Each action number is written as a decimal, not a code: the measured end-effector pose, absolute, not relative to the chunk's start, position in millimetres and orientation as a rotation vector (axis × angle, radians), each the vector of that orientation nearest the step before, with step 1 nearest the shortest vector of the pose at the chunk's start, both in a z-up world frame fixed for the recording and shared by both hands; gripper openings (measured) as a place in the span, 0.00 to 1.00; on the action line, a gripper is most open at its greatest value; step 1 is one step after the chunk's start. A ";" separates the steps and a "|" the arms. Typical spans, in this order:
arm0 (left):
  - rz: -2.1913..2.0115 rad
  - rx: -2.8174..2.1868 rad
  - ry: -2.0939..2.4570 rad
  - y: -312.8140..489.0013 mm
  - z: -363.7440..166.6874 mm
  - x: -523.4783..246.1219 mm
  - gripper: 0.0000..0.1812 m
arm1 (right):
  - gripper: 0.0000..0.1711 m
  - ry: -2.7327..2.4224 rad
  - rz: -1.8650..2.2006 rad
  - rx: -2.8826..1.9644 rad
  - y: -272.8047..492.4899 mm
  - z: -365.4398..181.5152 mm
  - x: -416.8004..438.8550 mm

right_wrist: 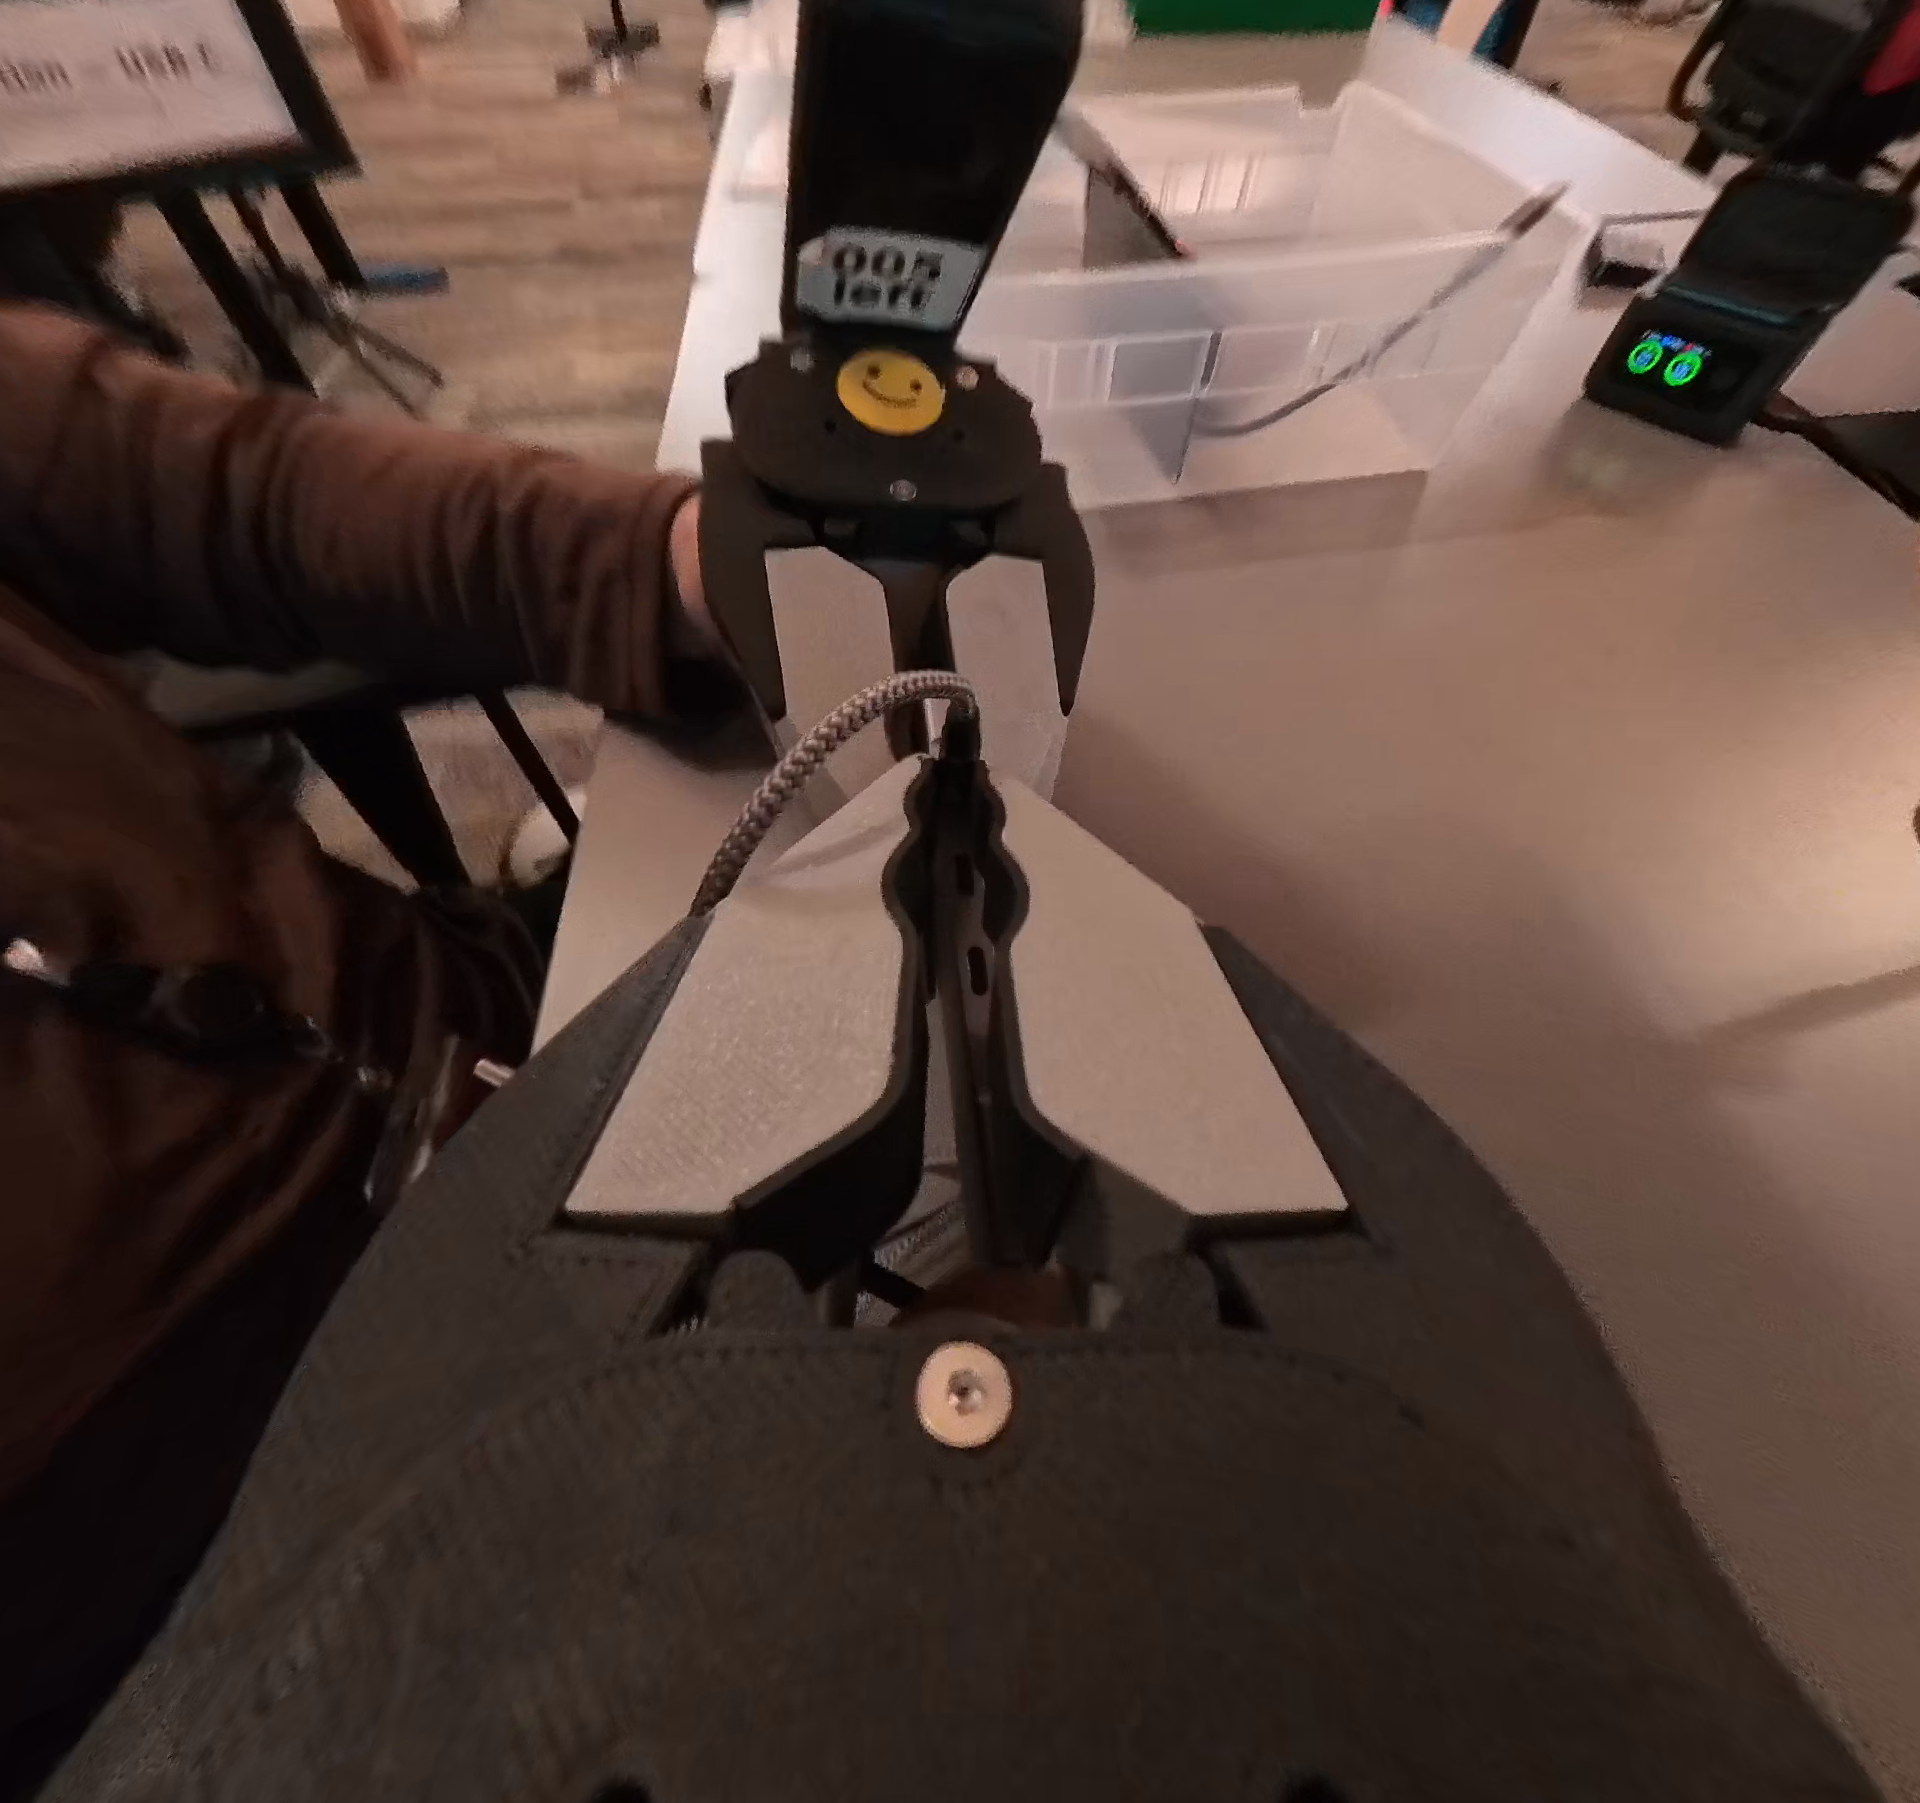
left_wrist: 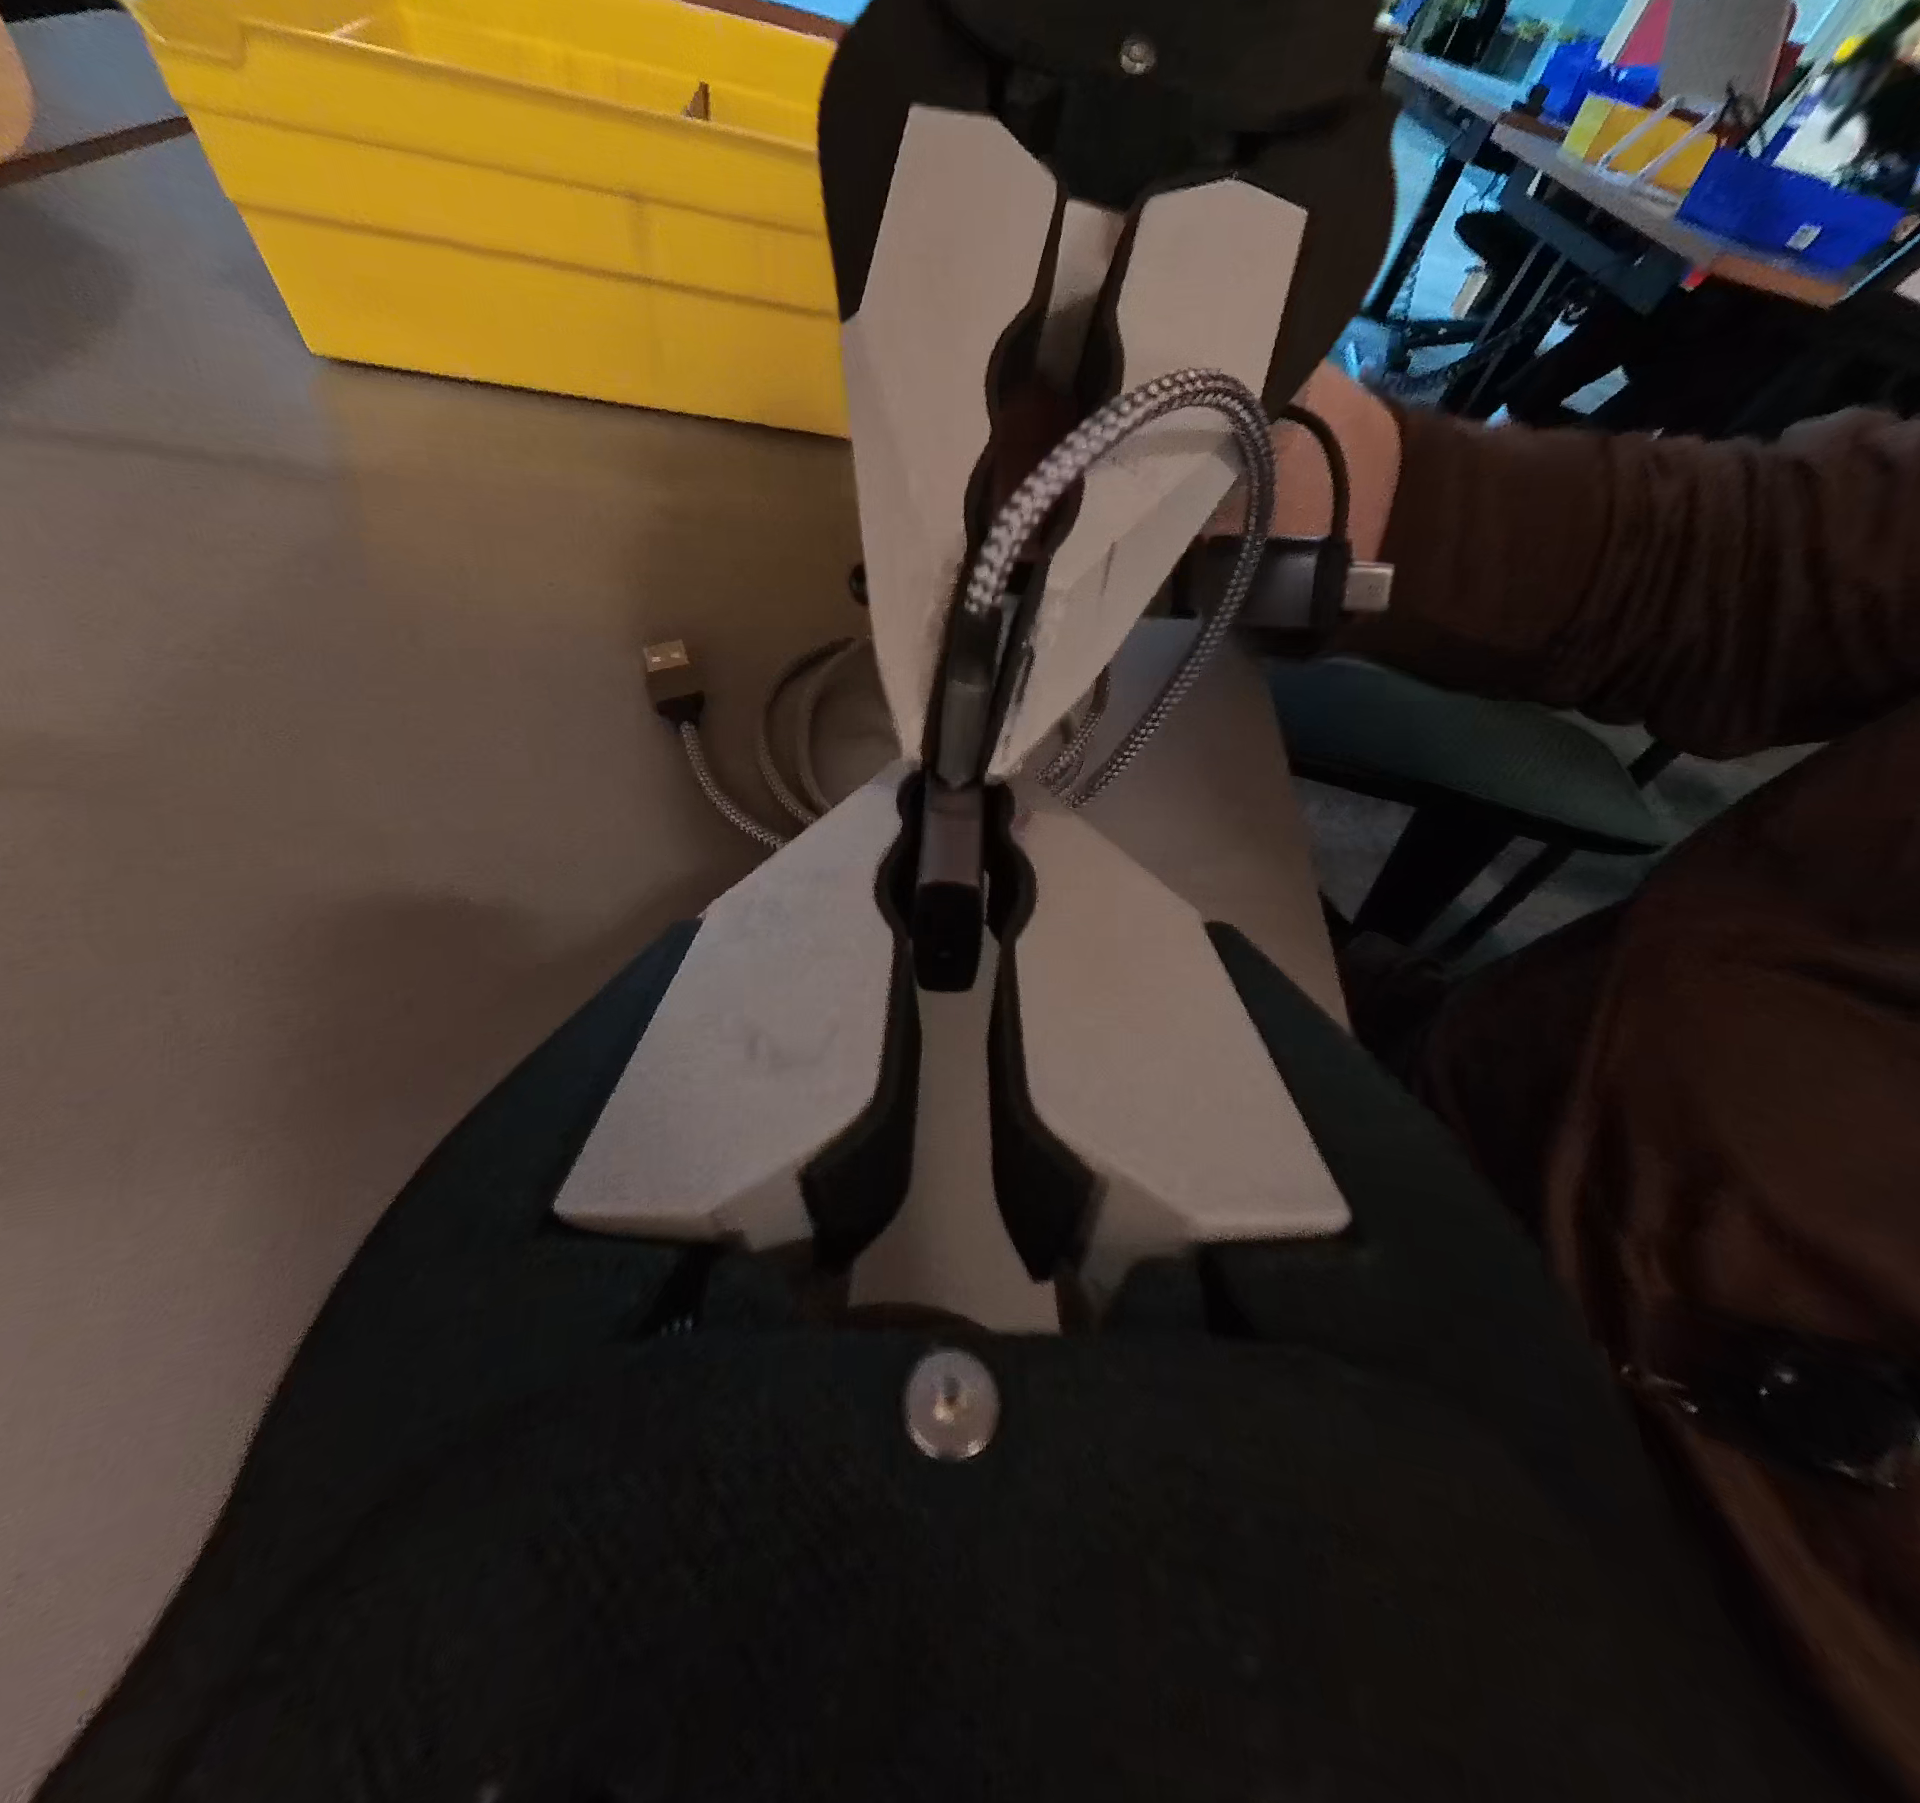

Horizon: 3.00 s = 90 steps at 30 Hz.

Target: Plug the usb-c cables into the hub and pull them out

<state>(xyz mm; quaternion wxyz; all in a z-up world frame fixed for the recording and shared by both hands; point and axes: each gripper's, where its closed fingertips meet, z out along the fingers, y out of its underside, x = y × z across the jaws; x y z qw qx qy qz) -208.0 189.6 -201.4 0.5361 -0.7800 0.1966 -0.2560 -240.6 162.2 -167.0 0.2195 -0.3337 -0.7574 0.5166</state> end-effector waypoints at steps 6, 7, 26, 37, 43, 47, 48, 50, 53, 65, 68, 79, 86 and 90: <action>-0.644 -1.823 0.402 189.9 -192.9 -216.3 0.03 | 0.01 -1.909 1.687 -1.001 167.3 -157.4 -248.0; -0.655 -1.823 0.399 189.7 -193.0 -216.8 0.03 | 0.01 -1.898 1.691 -1.002 167.4 -156.9 -248.4; -0.372 -1.771 0.509 198.7 -186.0 -214.3 0.04 | 0.06 -1.873 1.665 -0.921 168.1 -148.5 -243.4; 0.289 -1.870 0.597 217.8 -206.4 -245.5 0.04 | 0.21 -2.004 0.855 -0.741 168.9 -134.5 -229.0; 0.259 -1.848 0.583 214.1 -202.2 -246.1 0.04 | 0.01 -2.085 0.550 -0.728 179.9 -166.1 -241.0; 0.263 -1.771 0.558 209.9 -186.2 -248.9 0.04 | 0.00 -2.019 0.585 -0.751 196.7 -158.5 -237.5; 0.243 -1.740 0.555 208.2 -180.1 -246.9 0.04 | 0.00 -2.010 0.577 -0.782 206.3 -160.3 -236.3; 0.183 -1.665 0.570 203.6 -167.7 -237.5 0.04 | 0.00 -2.018 0.599 -0.831 216.9 -168.9 -234.0; 0.192 -1.708 0.596 205.9 -177.4 -236.1 0.03 | 0.04 -2.043 0.634 -0.872 217.9 -181.0 -232.3; -0.227 -1.766 0.620 192.6 -186.4 -216.7 0.04 | 0.04 -2.070 1.352 -0.847 177.5 -158.5 -222.3; -0.199 -1.808 0.649 193.7 -195.9 -216.6 0.04 | 0.03 -2.081 1.363 -0.830 174.1 -158.4 -222.5; -0.167 -1.733 0.663 192.9 -186.0 -210.0 0.04 | 0.03 -2.116 1.268 -0.767 170.4 -154.5 -217.8; -0.165 -1.737 0.719 189.7 -188.5 -202.5 0.04 | 0.03 -2.176 1.201 -0.754 169.1 -168.2 -212.2; -0.172 -1.731 0.709 188.8 -186.1 -203.8 0.04 | 0.02 -2.200 1.127 -0.745 175.3 -170.8 -210.7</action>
